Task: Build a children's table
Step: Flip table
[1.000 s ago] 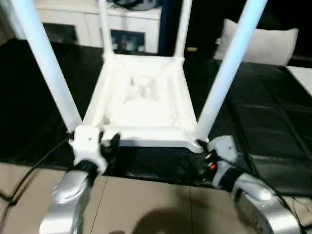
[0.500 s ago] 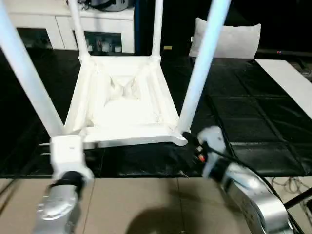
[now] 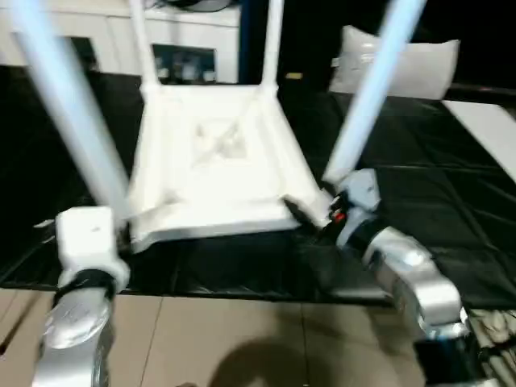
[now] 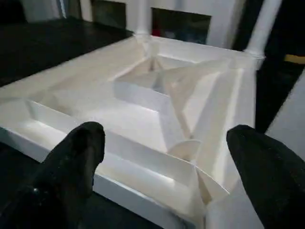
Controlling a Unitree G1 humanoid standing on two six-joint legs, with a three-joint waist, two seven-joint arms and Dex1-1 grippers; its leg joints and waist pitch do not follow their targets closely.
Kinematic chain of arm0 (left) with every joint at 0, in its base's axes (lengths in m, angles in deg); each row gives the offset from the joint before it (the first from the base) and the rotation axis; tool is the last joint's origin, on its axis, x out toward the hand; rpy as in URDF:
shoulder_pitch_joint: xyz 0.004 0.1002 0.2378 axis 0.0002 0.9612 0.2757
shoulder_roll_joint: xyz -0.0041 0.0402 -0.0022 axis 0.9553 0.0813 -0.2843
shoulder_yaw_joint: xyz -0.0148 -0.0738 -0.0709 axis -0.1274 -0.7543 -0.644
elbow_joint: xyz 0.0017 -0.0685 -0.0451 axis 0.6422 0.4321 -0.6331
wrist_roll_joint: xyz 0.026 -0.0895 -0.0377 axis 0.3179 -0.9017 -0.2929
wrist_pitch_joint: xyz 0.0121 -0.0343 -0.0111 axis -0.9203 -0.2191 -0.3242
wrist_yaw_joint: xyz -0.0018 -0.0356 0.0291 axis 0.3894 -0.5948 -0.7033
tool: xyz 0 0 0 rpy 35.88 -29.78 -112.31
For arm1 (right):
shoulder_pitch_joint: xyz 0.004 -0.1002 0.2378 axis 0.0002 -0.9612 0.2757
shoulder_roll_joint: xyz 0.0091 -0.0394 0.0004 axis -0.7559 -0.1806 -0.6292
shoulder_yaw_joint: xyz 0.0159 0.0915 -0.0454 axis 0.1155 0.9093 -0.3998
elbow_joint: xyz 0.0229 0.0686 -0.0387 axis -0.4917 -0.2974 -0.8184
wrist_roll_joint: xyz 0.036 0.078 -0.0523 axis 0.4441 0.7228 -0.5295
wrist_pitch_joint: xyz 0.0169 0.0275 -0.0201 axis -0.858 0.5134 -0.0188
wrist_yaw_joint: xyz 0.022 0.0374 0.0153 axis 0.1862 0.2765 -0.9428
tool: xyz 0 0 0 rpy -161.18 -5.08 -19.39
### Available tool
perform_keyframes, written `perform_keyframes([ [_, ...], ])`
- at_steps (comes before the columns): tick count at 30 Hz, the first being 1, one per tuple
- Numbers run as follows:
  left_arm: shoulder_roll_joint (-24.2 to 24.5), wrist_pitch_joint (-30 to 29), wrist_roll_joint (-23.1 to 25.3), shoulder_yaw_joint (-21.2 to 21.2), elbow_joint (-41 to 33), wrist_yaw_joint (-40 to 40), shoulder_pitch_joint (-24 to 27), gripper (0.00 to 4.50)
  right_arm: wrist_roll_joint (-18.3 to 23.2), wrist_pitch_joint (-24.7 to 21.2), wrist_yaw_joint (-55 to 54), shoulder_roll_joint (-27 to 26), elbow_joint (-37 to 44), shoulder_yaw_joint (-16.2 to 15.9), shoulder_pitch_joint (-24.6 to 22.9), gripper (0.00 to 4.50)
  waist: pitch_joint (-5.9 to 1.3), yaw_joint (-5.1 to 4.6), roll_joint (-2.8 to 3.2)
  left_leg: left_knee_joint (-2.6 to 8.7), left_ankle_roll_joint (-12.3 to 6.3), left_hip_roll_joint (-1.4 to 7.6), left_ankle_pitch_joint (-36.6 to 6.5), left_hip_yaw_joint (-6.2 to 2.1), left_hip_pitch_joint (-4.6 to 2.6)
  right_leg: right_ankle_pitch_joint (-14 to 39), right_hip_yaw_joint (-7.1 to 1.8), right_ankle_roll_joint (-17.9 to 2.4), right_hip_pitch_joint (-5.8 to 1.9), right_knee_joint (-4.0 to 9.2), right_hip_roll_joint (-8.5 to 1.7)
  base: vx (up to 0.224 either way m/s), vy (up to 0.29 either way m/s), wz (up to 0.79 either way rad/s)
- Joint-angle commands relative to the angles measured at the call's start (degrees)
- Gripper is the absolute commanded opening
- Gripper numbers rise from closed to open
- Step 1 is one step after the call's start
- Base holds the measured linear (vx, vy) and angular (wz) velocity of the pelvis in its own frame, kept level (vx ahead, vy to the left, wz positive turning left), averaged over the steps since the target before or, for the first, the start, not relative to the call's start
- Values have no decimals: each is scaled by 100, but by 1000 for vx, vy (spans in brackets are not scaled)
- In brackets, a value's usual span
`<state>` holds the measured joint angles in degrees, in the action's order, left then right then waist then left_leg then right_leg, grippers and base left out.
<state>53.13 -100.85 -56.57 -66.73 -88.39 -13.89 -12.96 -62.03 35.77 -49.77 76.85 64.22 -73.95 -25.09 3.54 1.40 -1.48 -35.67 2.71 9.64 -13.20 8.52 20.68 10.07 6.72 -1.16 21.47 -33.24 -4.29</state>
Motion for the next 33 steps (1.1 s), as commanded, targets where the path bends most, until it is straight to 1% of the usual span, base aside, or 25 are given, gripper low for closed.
perform_keyframes([
  [1,28,31,-136,87,158,162,-56,273,-63,-17,36,-19,100,-17,-198,450,-377,9,79,481,-283,401,-156,-119,24,90,-425,-1185,-258,206,-487,0,0,0],
  [2,28,31,-136,87,158,162,-56,273,-63,-17,36,-19,100,-17,-198,450,-378,17,68,481,-332,408,-103,-115,28,86,-422,-1205,-258,204,-487,0,0,0],
  [3,36,52,-183,113,196,220,-71,273,-75,-15,49,-37,141,-69,-237,450,-391,41,66,459,-390,402,-38,-92,29,84,-430,-1237,-257,200,-499,0,0,0],
  [4,101,90,-206,165,287,279,-106,273,-60,-41,64,-86,204,-144,-310,450,-385,47,53,460,-421,403,-25,-89,34,100,-433,-1248,-252,201,-502,0,0,0],
  [5,179,195,-255,203,450,377,-174,273,-38,-46,62,-143,263,-221,-397,450,-346,46,56,492,-434,403,-310,-76,37,530,-427,-1200,-231,254,-488,0,0,0],
  [6,266,357,-321,227,667,511,-286,273,27,-36,78,-185,295,-289,-480,450,-335,50,26,502,-409,410,-467,-70,26,773,-431,-1146,-221,290,-490,0,0,0],
  [7,304,471,-376,230,803,605,-364,273,75,-28,106,-198,307,-324,-525,450,-316,74,49,512,-312,401,-826,-57,-33,1264,-441,-1038,-167,337,-483,0,0,0],
  [8,307,473,-377,226,813,606,-370,273,75,-27,108,-198,309,-327,-528,450,-306,72,50,518,-276,397,-937,-57,-42,1449,-444,-989,-156,365,-484,0,0,0],
  [9,359,497,-393,155,994,625,-478,273,61,-14,136,-201,320,-376,-564,450,-282,63,53,547,-170,404,-1187,-70,-38,1761,-442,-905,-154,389,-477,0,0,0],
  [10,360,497,-393,154,997,625,-480,273,60,-13,136,-201,320,-377,-564,450,-263,66,59,566,-54,412,-1461,-80,-71,2072,-438,-790,-124,417,-463,0,0,0],
  [11,426,515,-392,42,1231,585,-630,273,120,-25,292,-187,389,-453,-616,450,-251,60,85,579,47,409,-1705,-95,-90,2300,-439,-703,-109,438,-465,0,0,0],
  [12,466,535,-396,-23,1371,563,-721,273,153,-29,384,-182,423,-496,-639,450,-245,49,85,582,70,395,-1796,-97,-83,2400,-434,-640,-109,458,-453,0,0,0],
  [13,527,602,-427,-130,1622,534,-890,273,200,-31,518,-184,460,-556,-654,450,-249,42,121,575,103,360,-2031,-108,-122,2634,-429,-501,-81,506,-452,0,0,0],
  [14,527,602,-427,-130,1622,534,-890,273,200,-31,518,-184,460,-556,-654,450,-252,33,101,584,105,366,-2018,-124,-96,2645,-424,-472,-107,507,-463,0,0,0],
  [15,543,676,-488,-188,1773,523,-983,273,202,-24,571,-181,465,-577,-650,450,-254,17,86,596,99,381,-1979,-145,-41,2655,-418,-450,-140,502,-480,0,0,0],
  [16,546,735,-541,-225,1863,535,-1039,273,203,-17,602,-177,465,-588,-645,450,-263,17,98,587,98,379,-1953,-148,-50,2647,-416,-454,-133,503,-484,0,0,0],
  [18,540,851,-694,-298,2031,612,-1143,273,247,-37,657,-173,451,-597,-622,450,-264,1,83,581,74,383,-1911,-138,-54,2608,-427,-507,-114,499,-484,0,0,0],
  [19,569,912,-725,-306,2115,668,-1184,273,262,-45,662,-170,435,-598,-603,450,-271,6,86,569,55,377,-1900,-126,-74,2640,-431,-521,-98,512,-487,0,0,0],
  [21,609,970,-710,-304,2181,690,-1207,273,269,-49,660,-169,413,-591,-583,450,-279,8,87,574,43,386,-1812,-123,-69,2514,-437,-567,-96,488,-478,0,0,0],
  [25,677,1115,-938,-447,2278,829,-1229,273,363,-82,817,-148,507,-598,-590,450,-311,12,102,578,7,411,-1518,-118,-26,1952,-453,-760,-141,405,-480,0,0,0],
  [27,744,1137,-950,-483,2306,857,-1200,273,405,-76,937,-108,565,-628,-646,450,-327,19,110,572,-23,418,-1357,-106,-30,1640,-462,-868,-145,367,-470,0,0,0],
  [28,784,1157,-968,-512,2345,870,-1190,273,409,-63,968,-82,579,-629,-672,450,-335,25,107,565,-73,418,-1144,-95,-17,1351,-466,-962,-163,332,-473,0,0,0],
  [29,784,1157,-968,-512,2345,870,-1190,273,409,-63,968,-82,579,-629,-672,450,-335,25,107,565,-73,418,-1144,-95,-17,1351,-466,-962,-163,332,-473,0,0,0],
  [31,945,1212,-1041,-569,2442,1029,-1162,273,550,-129,1101,-17,682,-602,-747,450,-349,28,101,552,-147,417,-904,-86,-6,1021,-468,-1060,-186,287,-467,0,0,0],
  [33,983,1224,-1097,-574,2462,1105,-1159,273,609,-153,1172,3,706,-598,-764,450,-350,27,110,551,-164,424,-868,-80,-17,951,-469,-1106,-187,273,-467,0,0,0],
])
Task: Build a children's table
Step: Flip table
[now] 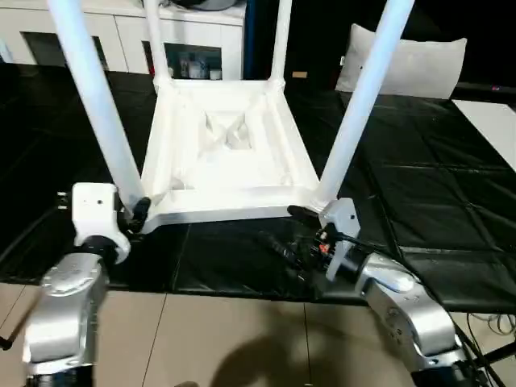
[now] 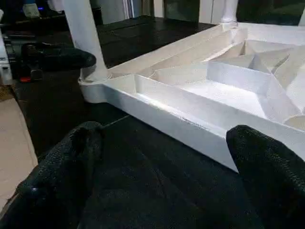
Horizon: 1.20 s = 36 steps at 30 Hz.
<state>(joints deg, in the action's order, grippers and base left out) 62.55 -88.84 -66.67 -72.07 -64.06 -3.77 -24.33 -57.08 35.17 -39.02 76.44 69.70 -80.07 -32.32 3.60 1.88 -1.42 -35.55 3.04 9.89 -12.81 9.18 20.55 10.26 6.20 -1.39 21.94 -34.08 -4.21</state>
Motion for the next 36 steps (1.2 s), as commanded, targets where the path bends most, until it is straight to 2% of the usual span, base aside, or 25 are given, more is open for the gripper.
perform_keyframes([
  [1,84,20,-140,-47,47,175,-14,273,160,-115,158,60,183,11,-59,450,-351,-25,91,543,-206,404,-926,-143,-2,937,-420,-1104,-239,355,-476,0,0,0],
  [3,251,-16,-288,-63,75,477,26,273,295,-167,367,118,251,26,-96,450,-336,-15,100,551,-204,394,-1054,-138,-9,1127,-423,-1086,-239,374,-483,0,0,0],
  [5,398,2,-337,-60,120,647,47,273,394,-220,519,179,291,30,-99,450,-316,-18,107,570,-131,405,-1266,-141,-34,1434,-426,-1027,-213,406,-478,0,0,0],
  [8,482,31,-410,-59,153,761,54,278,470,-260,623,221,318,19,-95,450,-305,-24,98,575,-61,395,-1435,-138,-35,1714,-436,-951,-207,429,-487,0,0,0],
  [9,571,12,-486,-55,159,895,67,296,547,-305,729,263,353,-7,-95,450,-305,-34,27,577,-62,396,-1431,-131,-30,1788,-442,-919,-203,443,-486,0,0,0],
  [10,571,12,-486,-55,159,895,67,308,547,-305,729,263,353,-7,-95,450,-309,-16,69,573,-69,394,-1405,-134,-44,1819,-450,-910,-192,433,-490,0,0,0],
  [12,789,-75,-688,-108,172,1207,98,315,658,-394,1014,395,430,-80,-92,450,-307,-5,103,572,-66,394,-1386,-135,-49,1792,-448,-911,-194,433,-490,0,0,0],
  [17,984,-146,-795,-96,275,1452,56,361,703,-402,1089,445,395,-45,-75,450,-313,-4,80,581,-61,399,-1274,-125,-42,1502,-452,-1019,-194,394,-481,0,0,0],
  [22,1151,-179,-865,-39,443,1620,-56,361,687,-384,1135,468,363,-82,-81,450,-311,3,69,578,-56,396,-1283,-119,-52,1643,-457,-1004,-194,404,-491,0,0,0],
  [23,1241,-139,-825,21,542,1642,-101,361,663,-356,1130,476,342,-96,-72,450,-311,15,98,578,-48,391,-1289,-122,-59,1654,-455,-1003,-189,401,-492,0,0,0],
  [24,1263,-122,-790,27,629,1604,-146,361,650,-343,1130,476,331,-100,-69,450,-310,8,88,581,-43,388,-1335,-123,-60,1680,-454,-972,-185,405,-478,0,0,0],
  [27,1270,-49,-635,11,950,1386,-337,361,608,-310,1099,457,325,-104,-72,450,-313,11,91,576,-38,380,-1322,-117,-70,1664,-452,-952,-177,416,-475,0,0,0],
  [28,1271,-12,-590,15,1027,1335,-382,361,589,-295,1078,451,327,-106,-73,450,-318,8,88,579,-33,390,-1265,-133,-49,1590,-454,-965,-207,393,-491,0,0,0],
  [31,1180,104,-600,-31,1283,1206,-573,361,571,-291,1063,438,308,-112,-75,450,-323,8,81,574,-40,387,-1221,-125,-51,1553,-456,-993,-207,397,-497,0,0,0],
  [32,1080,181,-672,-67,1443,1143,-711,330,548,-278,1051,423,284,-129,-70,450,-323,12,86,572,-33,390,-1221,-123,-51,1540,-455,-1014,-208,398,-501,0,0,0],
  [36,1074,278,-652,26,1552,1158,-764,330,528,-260,1034,398,274,-144,-65,450,-335,15,82,564,-50,396,-1136,-121,-48,1392,-457,-1061,-214,380,-503,0,0,0],
])
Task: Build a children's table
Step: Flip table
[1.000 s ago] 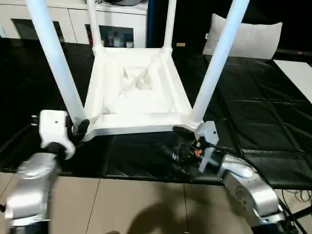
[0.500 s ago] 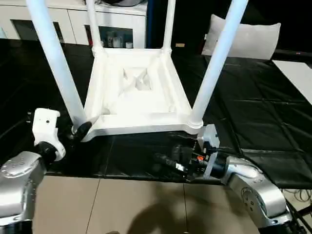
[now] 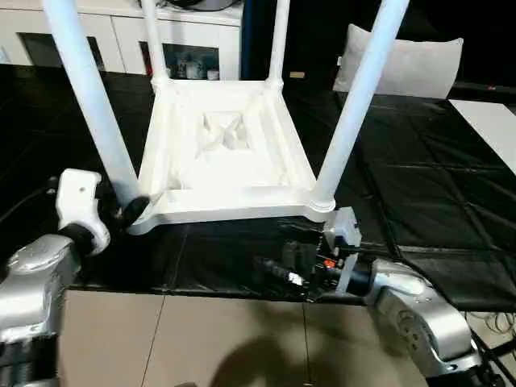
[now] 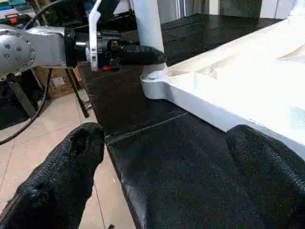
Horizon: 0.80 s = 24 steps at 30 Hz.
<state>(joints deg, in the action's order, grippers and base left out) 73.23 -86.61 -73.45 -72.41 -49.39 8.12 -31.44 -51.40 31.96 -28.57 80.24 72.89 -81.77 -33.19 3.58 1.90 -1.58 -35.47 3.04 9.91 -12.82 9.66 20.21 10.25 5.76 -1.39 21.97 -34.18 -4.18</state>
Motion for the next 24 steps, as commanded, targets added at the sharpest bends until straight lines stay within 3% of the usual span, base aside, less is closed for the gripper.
perform_keyframes([
  [1,-13,123,43,110,150,-27,-83,330,-51,78,-26,-1,-47,18,26,450,-333,9,98,558,-64,393,-1127,-171,-6,1387,-411,-1069,-226,387,-507,0,0,0],
  [14,-158,255,56,120,263,-288,-111,330,-95,172,-53,-52,-128,-13,70,450,-324,16,91,562,-42,401,-1213,-168,-15,1520,-416,-1054,-217,401,-513,0,0,0],
  [19,-235,282,16,182,294,-352,-133,330,-105,199,-50,-75,-140,-30,63,450,-330,19,114,562,-53,404,-1185,-173,-11,1427,-414,-1074,-221,390,-513,0,0,0],
  [24,-376,140,-71,86,252,-531,-159,330,-108,225,-56,-73,-136,-39,23,450,-327,16,90,560,-51,404,-1219,-169,-11,1498,-415,-1067,-221,398,-514,0,0,0],
])
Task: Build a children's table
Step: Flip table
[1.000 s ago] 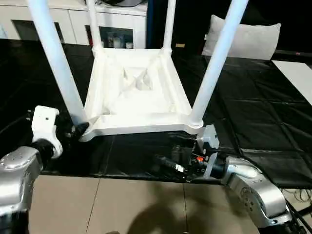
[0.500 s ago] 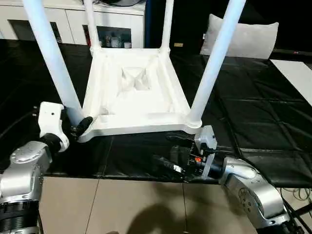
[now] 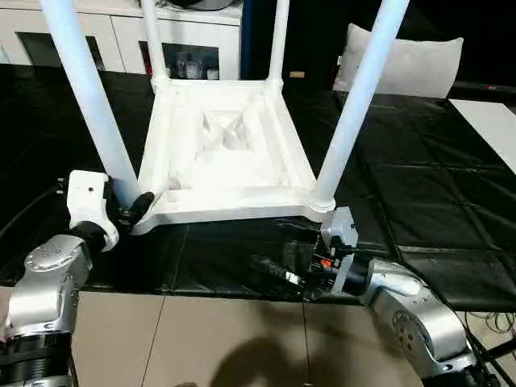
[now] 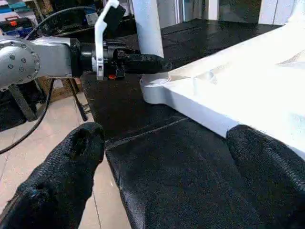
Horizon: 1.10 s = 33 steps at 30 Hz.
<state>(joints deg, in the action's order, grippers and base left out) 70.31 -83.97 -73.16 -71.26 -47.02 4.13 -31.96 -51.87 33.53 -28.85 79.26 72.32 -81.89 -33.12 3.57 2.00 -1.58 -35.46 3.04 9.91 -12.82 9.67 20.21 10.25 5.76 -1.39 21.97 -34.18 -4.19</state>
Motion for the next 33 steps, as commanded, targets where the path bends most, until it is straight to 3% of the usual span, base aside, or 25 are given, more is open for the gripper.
perform_keyframes([
  [1,-107,-146,-114,-45,4,-161,-109,330,-62,69,-28,23,-80,-29,13,450,-325,8,96,557,-46,403,-1226,-168,-11,1508,-413,-1071,-221,398,-516,0,0,0],
  [6,-256,-274,-224,-89,-153,-287,-41,330,-97,61,-41,-3,-59,-75,0,450,-323,1,90,553,-48,400,-1235,-167,-11,1550,-412,-1061,-217,414,-511,0,0,0],
  [10,-113,205,36,125,-59,-120,13,330,-93,75,-58,-14,-53,-63,-10,450,-325,3,101,560,-83,403,-1216,-178,-9,1561,-412,-988,-216,426,-507,0,0,0],
  [11,-84,222,41,123,-26,-102,6,298,-93,78,-65,-15,-49,-59,-13,450,-326,9,123,561,-63,400,-1249,-175,-16,1569,-410,-989,-213,422,-507,0,0,0],
  [17,152,358,-52,111,131,206,-76,259,-84,97,-52,-4,-72,-41,-41,450,-323,0,118,573,-21,398,-1317,-179,-22,1553,-413,-992,-205,417,-502,0,0,0],
  [23,592,482,-185,194,308,991,-123,218,-41,99,52,43,-124,-53,-18,450,-330,-6,137,582,11,400,-1269,-175,-29,1338,-420,-1080,-205,380,-500,0,0,0],
  [24,669,479,-258,230,344,1208,-137,215,-33,102,72,55,-135,-50,-10,450,-334,10,60,580,-23,403,-1182,-175,-21,1317,-423,-1122,-219,355,-524,0,0,0],
  [29,888,557,-312,441,591,1862,-250,215,-15,88,132,73,-136,-70,-1,450,-336,22,99,570,-70,403,-928,-144,-42,963,-428,-1220,-202,328,-506,0,0,0],
  [33,950,654,-368,462,921,2173,-416,204,-12,92,147,87,-136,-61,-9,450,-336,42,99,577,-16,408,-1019,-143,-50,1070,-431,-1220,-217,335,-526,0,0,0],
])
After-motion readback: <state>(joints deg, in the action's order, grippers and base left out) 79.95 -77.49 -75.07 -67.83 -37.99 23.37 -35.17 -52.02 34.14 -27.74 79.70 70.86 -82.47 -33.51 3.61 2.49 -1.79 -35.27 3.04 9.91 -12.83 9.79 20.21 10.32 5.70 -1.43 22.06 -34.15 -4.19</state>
